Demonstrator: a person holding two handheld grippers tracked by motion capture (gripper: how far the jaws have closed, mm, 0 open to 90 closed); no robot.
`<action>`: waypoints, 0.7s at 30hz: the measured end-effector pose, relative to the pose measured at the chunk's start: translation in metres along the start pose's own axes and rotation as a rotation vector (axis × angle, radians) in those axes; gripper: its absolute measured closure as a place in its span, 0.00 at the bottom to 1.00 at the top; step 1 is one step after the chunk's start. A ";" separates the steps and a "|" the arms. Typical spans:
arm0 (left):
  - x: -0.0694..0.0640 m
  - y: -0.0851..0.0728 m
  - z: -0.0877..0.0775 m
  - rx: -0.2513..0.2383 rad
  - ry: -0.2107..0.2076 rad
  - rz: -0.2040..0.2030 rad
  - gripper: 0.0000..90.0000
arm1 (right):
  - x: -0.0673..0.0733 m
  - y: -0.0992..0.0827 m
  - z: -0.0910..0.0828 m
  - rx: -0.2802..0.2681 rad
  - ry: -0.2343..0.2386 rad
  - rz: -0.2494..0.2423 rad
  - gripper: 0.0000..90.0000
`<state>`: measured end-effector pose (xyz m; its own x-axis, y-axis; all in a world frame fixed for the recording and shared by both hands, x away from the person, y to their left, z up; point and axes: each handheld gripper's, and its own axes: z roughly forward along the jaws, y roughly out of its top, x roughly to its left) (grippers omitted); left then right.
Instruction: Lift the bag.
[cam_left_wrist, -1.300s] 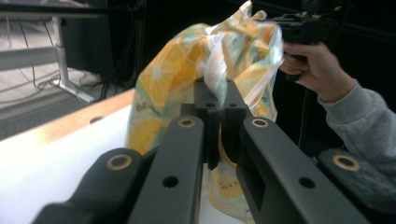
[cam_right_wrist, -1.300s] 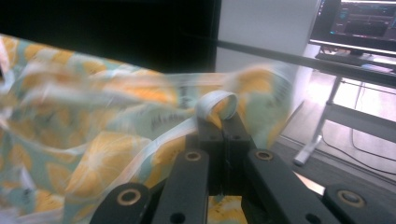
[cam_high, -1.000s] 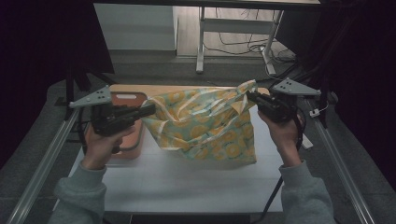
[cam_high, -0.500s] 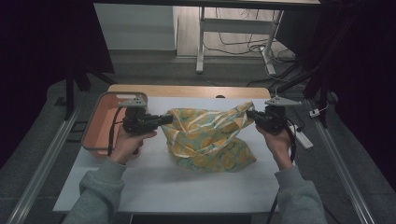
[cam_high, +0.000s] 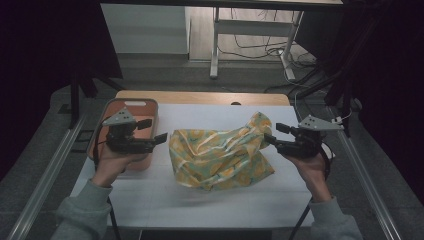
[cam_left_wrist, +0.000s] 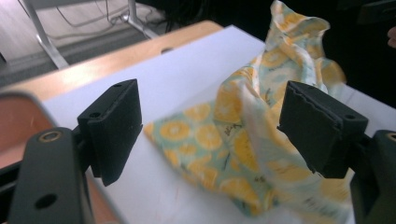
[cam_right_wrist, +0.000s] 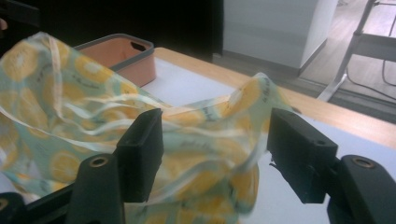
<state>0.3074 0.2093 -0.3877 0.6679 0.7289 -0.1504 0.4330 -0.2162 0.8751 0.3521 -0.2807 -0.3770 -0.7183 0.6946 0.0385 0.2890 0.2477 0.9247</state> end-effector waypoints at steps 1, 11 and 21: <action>-0.001 -0.005 -0.001 0.011 0.003 -0.002 0.23 | 0.001 -0.003 -0.003 0.001 0.011 0.005 0.39; -0.006 -0.055 -0.003 0.120 0.036 0.023 0.26 | 0.005 -0.057 -0.010 0.079 0.052 0.008 0.40; -0.012 -0.083 -0.002 0.148 0.061 0.025 0.28 | 0.007 -0.091 0.009 0.150 0.054 -0.047 0.42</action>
<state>0.2623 0.2200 -0.4571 0.6437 0.7591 -0.0969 0.5037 -0.3250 0.8004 0.3266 -0.2916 -0.4640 -0.7653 0.6433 0.0207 0.3425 0.3798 0.8593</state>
